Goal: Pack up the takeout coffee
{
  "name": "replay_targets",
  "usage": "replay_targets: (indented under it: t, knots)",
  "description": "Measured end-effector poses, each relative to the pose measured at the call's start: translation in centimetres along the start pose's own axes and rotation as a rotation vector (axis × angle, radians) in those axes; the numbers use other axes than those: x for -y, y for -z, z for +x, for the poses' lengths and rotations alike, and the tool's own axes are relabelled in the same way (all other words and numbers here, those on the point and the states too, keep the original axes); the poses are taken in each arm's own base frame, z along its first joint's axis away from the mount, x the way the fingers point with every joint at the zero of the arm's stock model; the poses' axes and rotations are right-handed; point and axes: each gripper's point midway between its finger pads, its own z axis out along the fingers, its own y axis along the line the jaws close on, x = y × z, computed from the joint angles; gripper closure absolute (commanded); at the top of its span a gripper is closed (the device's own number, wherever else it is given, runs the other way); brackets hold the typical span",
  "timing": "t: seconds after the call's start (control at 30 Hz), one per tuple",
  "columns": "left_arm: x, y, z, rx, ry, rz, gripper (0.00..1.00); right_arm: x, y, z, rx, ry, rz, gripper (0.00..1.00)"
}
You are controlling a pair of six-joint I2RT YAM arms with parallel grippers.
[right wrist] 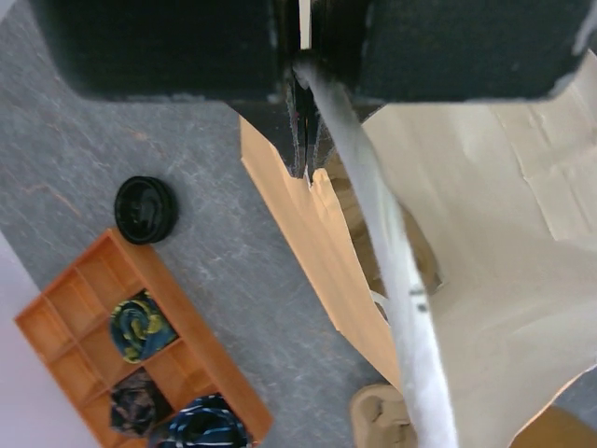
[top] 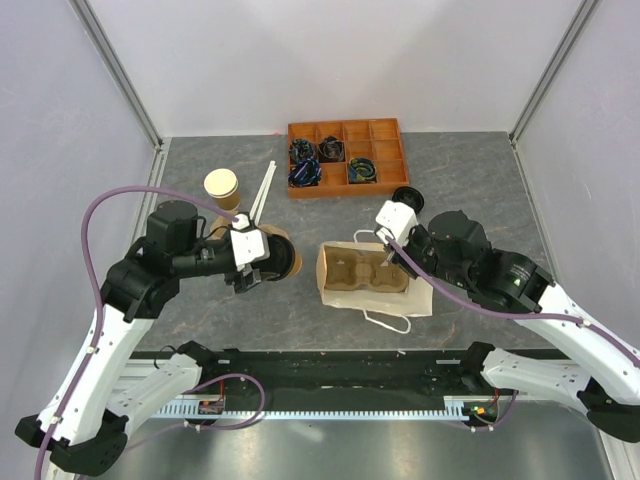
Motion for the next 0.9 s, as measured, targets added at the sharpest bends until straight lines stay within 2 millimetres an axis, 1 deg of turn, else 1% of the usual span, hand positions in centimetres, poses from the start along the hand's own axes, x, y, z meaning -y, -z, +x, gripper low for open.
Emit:
replay_targets:
  t: [0.13, 0.33, 0.5, 0.63, 0.7, 0.8, 0.9]
  knots:
    - [-0.3, -0.1, -0.3, 0.02, 0.012, -0.022, 0.56, 1.8, -0.2, -0.7, 0.001, -0.003, 0.095, 1.0]
    - [-0.7, 0.2, -0.5, 0.043, 0.036, -0.076, 0.56, 3.7, 0.2, -2.0, 0.032, -0.012, 0.188, 1.0]
    - [-1.3, 0.2, -0.8, 0.06, 0.047, -0.109, 0.56, 3.9, 0.1, -2.3, 0.056, 0.005, 0.2, 1.0]
    - [-1.4, 0.2, -1.0, 0.07, 0.053, -0.119, 0.56, 3.8, -0.4, -1.3, 0.055, 0.051, 0.217, 1.0]
    - [-1.4, 0.1, -0.9, 0.071, 0.058, -0.12, 0.56, 3.9, -1.1, -0.6, 0.042, 0.074, 0.231, 1.0]
    - [-1.3, 0.4, -1.0, 0.077, 0.058, -0.126, 0.57, 3.6, -1.5, 0.2, 0.023, 0.088, 0.228, 1.0]
    - [-1.2, 0.6, -1.2, 0.086, 0.053, -0.132, 0.57, 3.1, -1.7, 0.2, 0.023, 0.096, 0.214, 1.0]
